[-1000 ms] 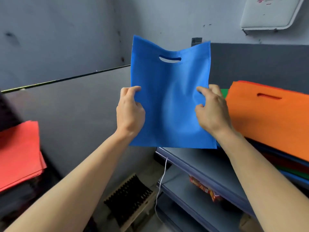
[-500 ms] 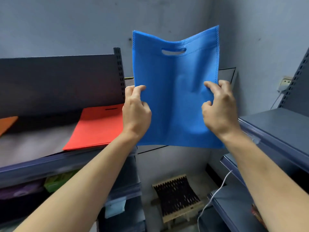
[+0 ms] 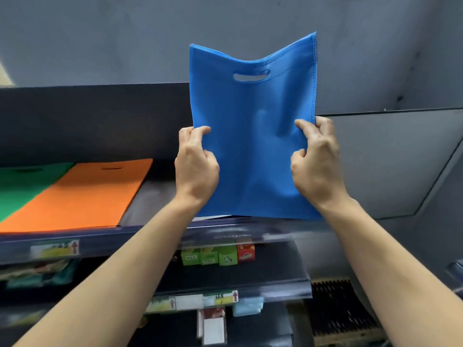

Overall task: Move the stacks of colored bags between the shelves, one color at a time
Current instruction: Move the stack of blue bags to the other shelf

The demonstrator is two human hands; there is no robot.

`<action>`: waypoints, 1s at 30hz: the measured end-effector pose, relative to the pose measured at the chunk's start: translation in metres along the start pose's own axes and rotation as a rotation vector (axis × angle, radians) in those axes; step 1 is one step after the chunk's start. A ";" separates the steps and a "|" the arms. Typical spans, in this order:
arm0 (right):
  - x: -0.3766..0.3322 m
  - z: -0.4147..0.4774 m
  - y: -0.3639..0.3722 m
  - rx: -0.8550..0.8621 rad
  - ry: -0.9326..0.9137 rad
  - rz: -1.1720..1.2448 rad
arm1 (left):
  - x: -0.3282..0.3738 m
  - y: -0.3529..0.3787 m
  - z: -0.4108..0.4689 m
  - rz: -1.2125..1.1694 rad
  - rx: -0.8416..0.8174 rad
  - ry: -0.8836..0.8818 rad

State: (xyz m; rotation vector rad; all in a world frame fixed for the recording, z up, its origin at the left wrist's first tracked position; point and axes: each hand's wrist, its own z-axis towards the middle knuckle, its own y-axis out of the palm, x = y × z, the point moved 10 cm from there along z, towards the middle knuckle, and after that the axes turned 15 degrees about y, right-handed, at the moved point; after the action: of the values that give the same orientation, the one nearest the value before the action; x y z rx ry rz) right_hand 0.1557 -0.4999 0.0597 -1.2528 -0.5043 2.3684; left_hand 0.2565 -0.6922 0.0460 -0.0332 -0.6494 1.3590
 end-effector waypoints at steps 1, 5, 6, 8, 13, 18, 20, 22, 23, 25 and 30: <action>-0.010 -0.004 0.012 -0.004 -0.009 0.004 | -0.013 -0.012 0.001 0.018 0.009 -0.007; -0.046 -0.015 0.053 -0.042 -0.025 0.020 | -0.053 -0.052 0.001 0.067 0.044 -0.033; -0.055 -0.017 0.062 -0.059 -0.034 0.025 | -0.061 -0.062 0.000 0.076 0.053 -0.043; -0.073 -0.021 0.078 -0.097 -0.063 0.043 | -0.076 -0.081 -0.004 0.101 0.076 -0.074; -0.112 -0.031 0.117 -0.195 -0.126 0.104 | -0.104 -0.126 -0.013 0.178 0.133 -0.159; -0.138 -0.044 0.150 -0.284 -0.165 0.182 | -0.119 -0.163 -0.021 0.289 0.164 -0.183; -0.147 -0.049 0.160 -0.312 -0.175 0.208 | -0.125 -0.175 -0.023 0.312 0.173 -0.195; -0.157 -0.053 0.170 -0.339 -0.183 0.227 | -0.129 -0.187 -0.025 0.341 0.188 -0.202; -0.163 -0.055 0.175 -0.351 -0.192 0.230 | -0.133 -0.192 -0.026 0.356 0.195 -0.207; -0.175 -0.060 0.184 -0.369 -0.206 0.232 | -0.140 -0.203 -0.027 0.380 0.205 -0.219; -0.199 -0.062 0.195 -0.361 -0.223 0.252 | -0.156 -0.225 -0.017 0.397 0.213 -0.209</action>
State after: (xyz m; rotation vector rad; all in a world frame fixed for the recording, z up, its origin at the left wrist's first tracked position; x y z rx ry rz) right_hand 0.2724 -0.7600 0.0677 -1.2667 -0.9278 2.7356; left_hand 0.4544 -0.8822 0.0547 0.1614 -0.6923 1.8264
